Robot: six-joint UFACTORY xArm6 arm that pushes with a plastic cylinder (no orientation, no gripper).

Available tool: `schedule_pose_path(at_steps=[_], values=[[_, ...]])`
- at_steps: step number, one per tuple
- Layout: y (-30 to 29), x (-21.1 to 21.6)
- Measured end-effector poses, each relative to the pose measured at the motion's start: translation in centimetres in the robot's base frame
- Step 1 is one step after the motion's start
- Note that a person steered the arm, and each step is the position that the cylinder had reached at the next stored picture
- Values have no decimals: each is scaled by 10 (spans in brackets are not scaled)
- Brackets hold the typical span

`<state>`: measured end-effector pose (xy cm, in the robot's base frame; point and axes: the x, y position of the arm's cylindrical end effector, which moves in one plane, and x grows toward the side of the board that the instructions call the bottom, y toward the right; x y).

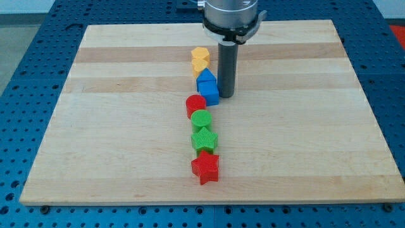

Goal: Push the blue triangle left a bit

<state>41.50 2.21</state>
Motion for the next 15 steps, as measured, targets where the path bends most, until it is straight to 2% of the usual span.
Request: schedule_pose_path(at_steps=[7,12,13,15], values=[[10,-13],[-5,-18],[16,-30],[13,-41]])
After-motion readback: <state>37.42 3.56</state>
